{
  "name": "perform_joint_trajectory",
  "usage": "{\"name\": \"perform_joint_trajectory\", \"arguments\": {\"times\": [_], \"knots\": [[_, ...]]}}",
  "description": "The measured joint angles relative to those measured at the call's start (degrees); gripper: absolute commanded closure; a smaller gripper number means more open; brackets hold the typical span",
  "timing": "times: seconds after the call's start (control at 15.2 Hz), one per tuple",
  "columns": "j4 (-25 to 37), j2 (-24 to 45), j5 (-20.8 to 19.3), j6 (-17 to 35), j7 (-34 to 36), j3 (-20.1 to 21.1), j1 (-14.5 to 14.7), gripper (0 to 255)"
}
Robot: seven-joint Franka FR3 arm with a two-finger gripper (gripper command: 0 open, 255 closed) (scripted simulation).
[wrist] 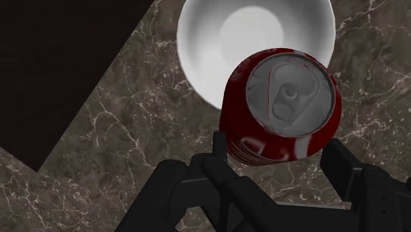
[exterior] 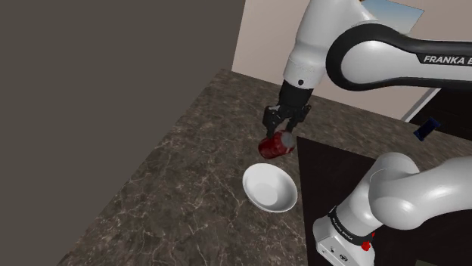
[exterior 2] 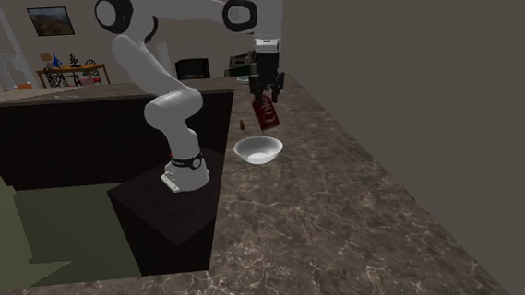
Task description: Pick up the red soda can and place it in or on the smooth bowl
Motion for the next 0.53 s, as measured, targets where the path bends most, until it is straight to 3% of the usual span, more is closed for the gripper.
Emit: {"name": "perform_joint_trajectory", "arguments": {"times": [0.2, 0.53], "knots": [[-3.7, -4.9, 1.4, -1.2, 1.2, 0.8, 1.5, 255], [-7.8, -5.8, 2.1, 1.9, 1.4, 1.4, 1.9, 255]]}}
